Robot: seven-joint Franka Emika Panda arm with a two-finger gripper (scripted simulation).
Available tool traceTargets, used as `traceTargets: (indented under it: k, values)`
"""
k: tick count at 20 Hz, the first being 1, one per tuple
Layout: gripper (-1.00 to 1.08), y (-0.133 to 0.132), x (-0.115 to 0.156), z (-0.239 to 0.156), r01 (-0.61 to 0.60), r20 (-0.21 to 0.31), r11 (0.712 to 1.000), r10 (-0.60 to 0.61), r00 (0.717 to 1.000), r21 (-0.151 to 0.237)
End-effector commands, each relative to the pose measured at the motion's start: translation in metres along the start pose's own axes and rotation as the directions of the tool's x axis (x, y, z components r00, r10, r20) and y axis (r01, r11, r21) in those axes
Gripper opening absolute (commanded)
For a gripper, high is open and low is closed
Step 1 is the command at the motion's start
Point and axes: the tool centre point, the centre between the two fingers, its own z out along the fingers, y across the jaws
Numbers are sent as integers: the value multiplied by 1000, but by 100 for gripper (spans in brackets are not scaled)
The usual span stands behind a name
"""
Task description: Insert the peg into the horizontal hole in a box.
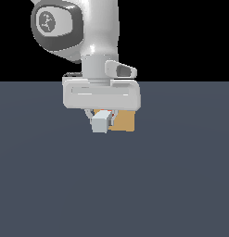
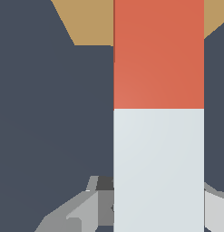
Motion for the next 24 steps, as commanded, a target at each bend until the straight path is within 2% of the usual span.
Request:
traceTargets:
  k: [1, 6, 16, 24]
  values:
    - [-100, 0, 1, -1, 0, 0, 1000, 0, 1000, -1]
    - [-100, 0, 18, -1, 0, -1, 1000, 0, 1000, -2]
    - [-100, -1, 82, -2, 0, -1, 1000, 0, 1000, -4]
    - [-100, 1, 91, -2, 0, -1, 1000, 0, 1000, -4]
